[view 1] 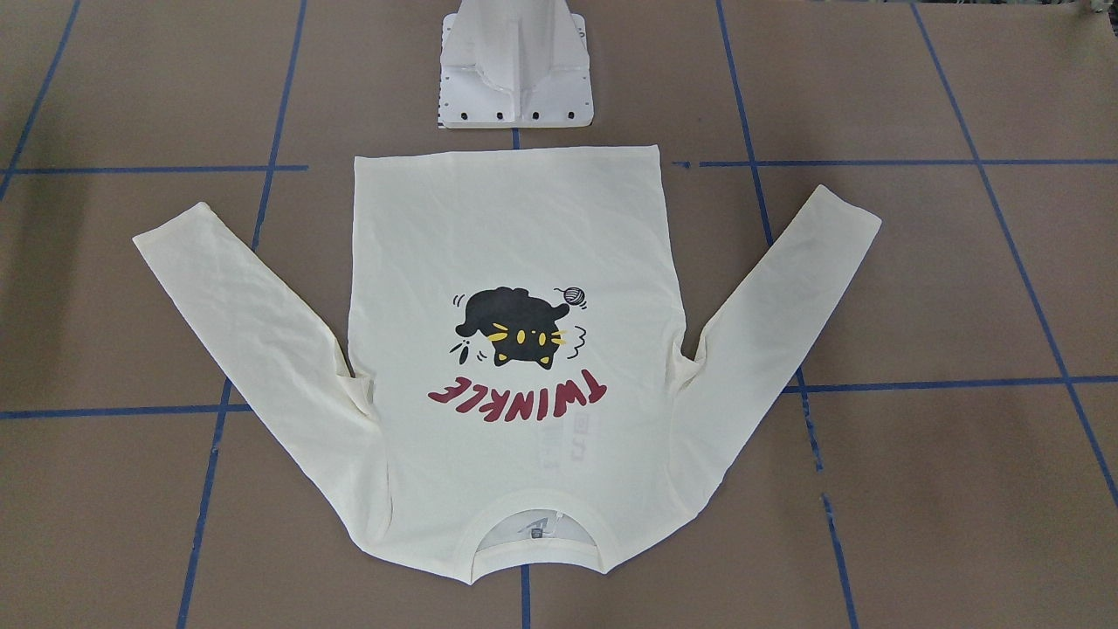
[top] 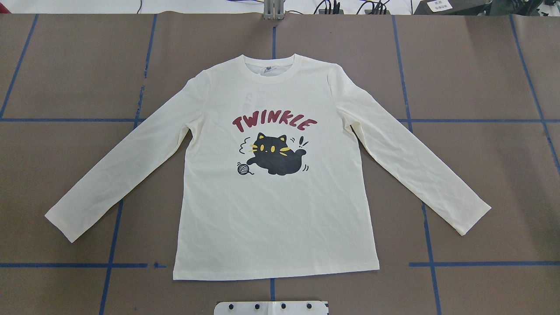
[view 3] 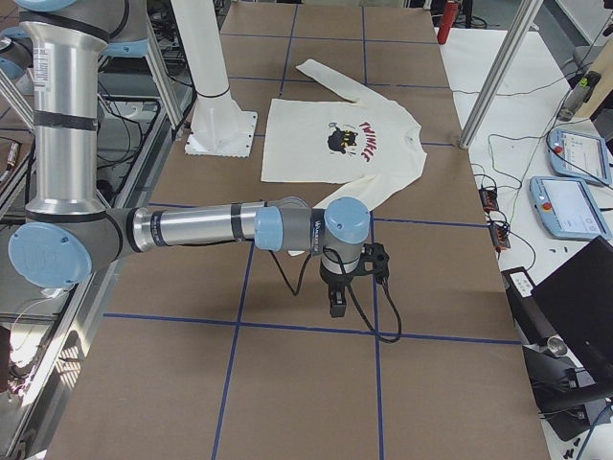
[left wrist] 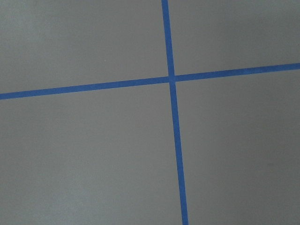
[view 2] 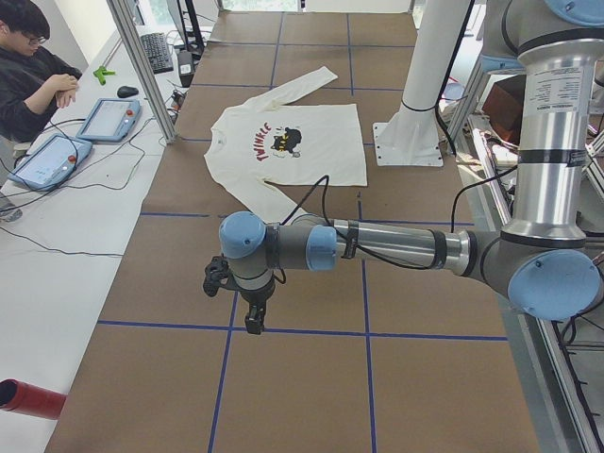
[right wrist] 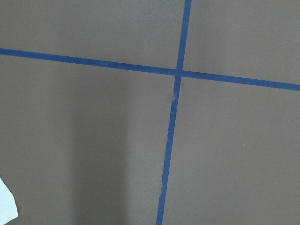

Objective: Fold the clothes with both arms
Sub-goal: 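Move the right gripper toward the sleeve cuff nearest it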

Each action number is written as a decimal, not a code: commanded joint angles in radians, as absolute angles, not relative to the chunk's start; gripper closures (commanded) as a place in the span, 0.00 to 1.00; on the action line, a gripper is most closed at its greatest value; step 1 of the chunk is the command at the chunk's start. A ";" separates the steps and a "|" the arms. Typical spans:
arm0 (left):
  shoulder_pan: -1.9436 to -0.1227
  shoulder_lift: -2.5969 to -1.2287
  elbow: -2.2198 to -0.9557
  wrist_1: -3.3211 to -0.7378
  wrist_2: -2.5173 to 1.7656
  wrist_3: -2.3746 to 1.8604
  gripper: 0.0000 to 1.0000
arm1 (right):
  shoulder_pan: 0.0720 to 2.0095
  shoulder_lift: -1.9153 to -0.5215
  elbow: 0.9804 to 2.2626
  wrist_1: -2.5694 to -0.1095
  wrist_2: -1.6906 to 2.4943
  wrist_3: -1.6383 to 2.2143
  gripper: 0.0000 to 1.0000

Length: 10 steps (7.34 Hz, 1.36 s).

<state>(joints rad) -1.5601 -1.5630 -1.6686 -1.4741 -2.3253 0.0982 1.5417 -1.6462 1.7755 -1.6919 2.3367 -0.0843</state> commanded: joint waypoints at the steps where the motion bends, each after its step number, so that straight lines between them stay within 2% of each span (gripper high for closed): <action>1: -1.560 -1.563 -1.672 -1.474 -2.326 0.098 0.00 | 1.542 -1.644 1.776 -1.692 2.341 -0.083 0.00; 5: -1.560 -1.615 -1.681 -1.525 -2.356 0.101 0.00 | 1.453 -1.632 1.883 -1.674 2.350 -0.081 0.00; 7: -1.537 -1.614 -1.675 -1.654 -2.368 0.098 0.00 | 1.366 -1.635 1.902 -1.634 2.350 0.053 0.00; 8: -1.536 -1.589 -1.680 -1.682 -2.368 0.098 0.00 | 1.317 -1.688 1.946 -1.499 2.349 0.195 0.00; 9: -1.536 -1.594 -1.686 -1.687 -2.370 0.104 0.00 | 1.268 -1.769 1.947 -1.251 2.341 0.365 0.00; 10: -1.536 -1.609 -1.680 -1.731 -2.370 0.098 0.00 | 1.209 -1.823 1.945 -1.133 2.330 0.531 0.00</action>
